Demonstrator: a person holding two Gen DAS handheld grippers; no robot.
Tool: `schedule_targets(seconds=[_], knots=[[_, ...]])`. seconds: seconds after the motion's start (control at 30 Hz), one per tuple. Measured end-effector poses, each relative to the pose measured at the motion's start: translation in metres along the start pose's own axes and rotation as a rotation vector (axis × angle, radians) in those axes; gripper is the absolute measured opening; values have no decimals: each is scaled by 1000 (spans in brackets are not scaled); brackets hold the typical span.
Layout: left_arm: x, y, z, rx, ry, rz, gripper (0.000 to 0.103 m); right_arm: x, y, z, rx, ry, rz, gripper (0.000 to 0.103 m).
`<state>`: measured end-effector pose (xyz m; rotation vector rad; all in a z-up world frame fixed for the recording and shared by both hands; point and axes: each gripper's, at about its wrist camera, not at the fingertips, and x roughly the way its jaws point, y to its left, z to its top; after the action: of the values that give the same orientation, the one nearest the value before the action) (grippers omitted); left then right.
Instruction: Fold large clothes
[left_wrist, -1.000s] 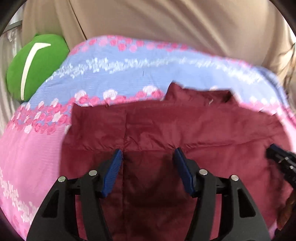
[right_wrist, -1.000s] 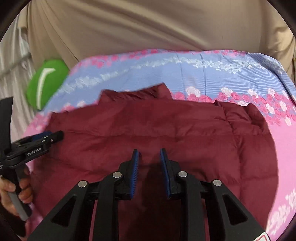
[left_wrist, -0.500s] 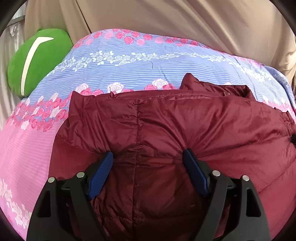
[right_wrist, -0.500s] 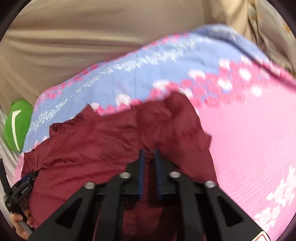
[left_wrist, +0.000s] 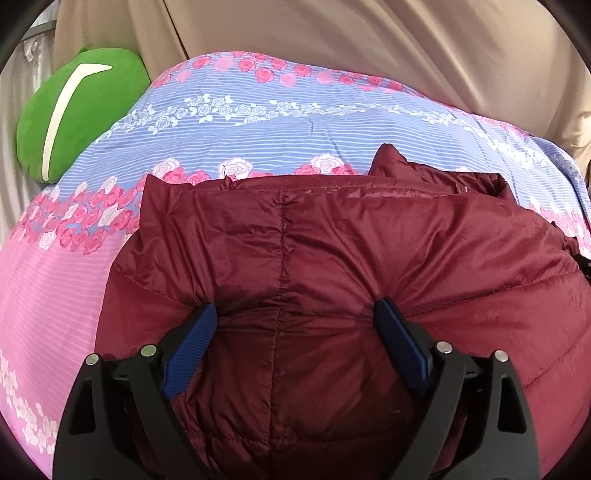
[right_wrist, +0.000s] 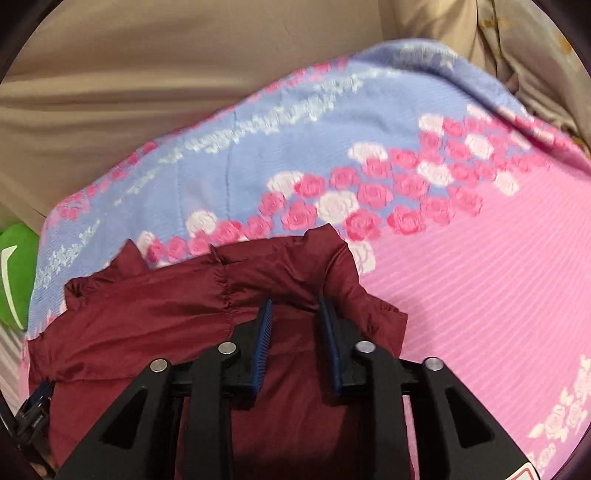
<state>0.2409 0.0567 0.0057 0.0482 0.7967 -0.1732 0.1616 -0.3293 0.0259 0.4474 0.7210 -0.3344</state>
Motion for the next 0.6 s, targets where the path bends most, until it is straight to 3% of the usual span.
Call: schedule_targets(seconds=[0.13, 0.27, 0.37, 0.47, 0.6], knots=[[-8, 8, 9, -10, -7, -6, 85, 8, 1, 1, -23, 44, -30, 24], [-14, 25, 34, -14, -51, 26, 85, -8, 6, 13, 1, 15, 40, 29], [10, 39, 53, -49, -8, 42, 85, -4, 23, 22, -58, 4, 13, 29], [37, 47, 53, -74, 49, 40, 89, 29, 22, 17, -86, 67, -49, 29], [46, 53, 48, -116, 54, 20, 93, 37, 9, 14, -39, 81, 6, 29]])
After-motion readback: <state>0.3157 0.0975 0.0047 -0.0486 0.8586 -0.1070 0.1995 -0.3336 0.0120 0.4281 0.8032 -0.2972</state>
